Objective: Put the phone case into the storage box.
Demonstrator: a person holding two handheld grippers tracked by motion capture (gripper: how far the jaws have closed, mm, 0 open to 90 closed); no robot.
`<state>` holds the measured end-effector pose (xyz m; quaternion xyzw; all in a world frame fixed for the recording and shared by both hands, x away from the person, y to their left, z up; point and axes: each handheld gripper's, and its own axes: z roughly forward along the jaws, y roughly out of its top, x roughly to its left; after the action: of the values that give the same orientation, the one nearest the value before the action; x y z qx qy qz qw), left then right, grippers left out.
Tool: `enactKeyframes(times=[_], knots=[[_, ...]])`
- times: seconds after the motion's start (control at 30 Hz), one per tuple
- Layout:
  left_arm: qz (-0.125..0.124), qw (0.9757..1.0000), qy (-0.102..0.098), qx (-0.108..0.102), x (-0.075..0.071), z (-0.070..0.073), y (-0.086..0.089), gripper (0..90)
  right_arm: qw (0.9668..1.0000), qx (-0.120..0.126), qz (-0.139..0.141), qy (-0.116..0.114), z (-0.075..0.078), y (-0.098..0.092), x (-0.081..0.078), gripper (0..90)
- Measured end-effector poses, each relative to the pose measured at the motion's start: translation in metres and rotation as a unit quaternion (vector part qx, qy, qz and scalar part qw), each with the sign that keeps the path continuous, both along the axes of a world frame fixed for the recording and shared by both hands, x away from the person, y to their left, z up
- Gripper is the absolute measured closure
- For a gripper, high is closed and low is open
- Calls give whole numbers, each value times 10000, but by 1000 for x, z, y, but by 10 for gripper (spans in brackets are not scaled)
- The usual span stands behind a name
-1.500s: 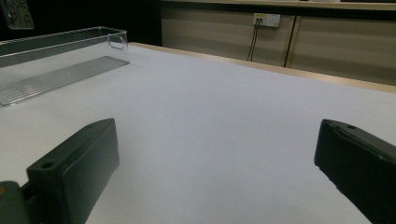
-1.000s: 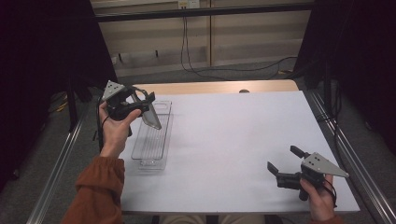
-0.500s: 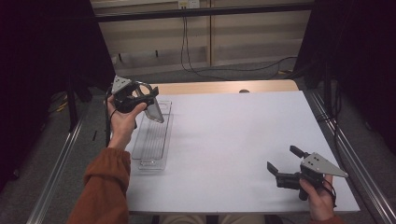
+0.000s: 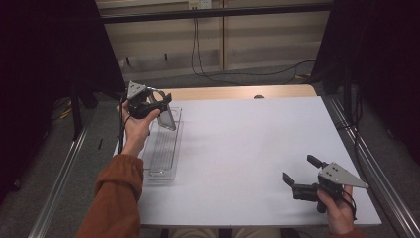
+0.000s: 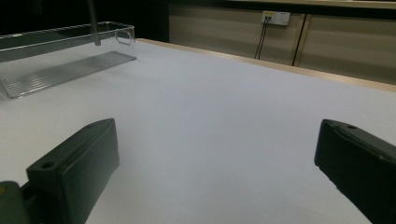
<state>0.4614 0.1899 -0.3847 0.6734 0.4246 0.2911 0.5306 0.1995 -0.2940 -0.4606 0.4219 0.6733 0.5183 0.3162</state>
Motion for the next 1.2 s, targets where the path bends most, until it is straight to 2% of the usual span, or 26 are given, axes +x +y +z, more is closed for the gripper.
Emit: enactKeyframes(times=[0.07,0.1,0.13,0.3,0.4,0.43,0.5,0.73,0.77,0.83,0.87,0.97,1.0,1.07,1.2], knots=[[-62,10000,-22,14,2,-2,0,116,10000,-22,6,-6,0,0,0,0],[3,9999,14,100,3,-2,-1,116,10000,-26,9,-8,0,0,0,0],[-33,10000,-16,20,4,-4,-1,116,10000,-28,12,-9,0,1,0,0],[-22,9999,49,130,8,-7,-4,116,10000,-31,11,25,-1,1,0,0],[10,10000,44,76,11,-8,-7,116,10000,-31,12,19,-1,1,0,0],[-31,9999,28,158,12,-8,-6,116,10000,-33,18,22,-1,1,1,0],[-45,9999,34,105,14,-9,-8,116,10000,-34,33,40,-1,1,0,0],[8,9997,26,244,21,-12,-11,116,10000,-25,51,33,-1,1,0,0],[-11,9998,21,188,22,-13,-12,116,10000,-20,52,28,-1,1,0,0],[21,9996,68,266,24,-14,-11,115,10000,-33,62,25,-1,1,1,0],[13,9998,47,171,25,-16,-13,115,10000,-27,71,34,-1,1,0,0],[48,9996,83,277,28,-19,-11,115,10000,-26,71,35,-1,1,0,0],[-9,9997,62,235,29,-20,-11,115,10000,-29,56,15,-2,1,1,0],[74,9994,85,324,31,-22,-10,115,10000,-29,60,27,-2,0,1,0],[-17,9996,55,294,33,-25,-9,115,9999,-34,94,23,-2,1,0,0]])
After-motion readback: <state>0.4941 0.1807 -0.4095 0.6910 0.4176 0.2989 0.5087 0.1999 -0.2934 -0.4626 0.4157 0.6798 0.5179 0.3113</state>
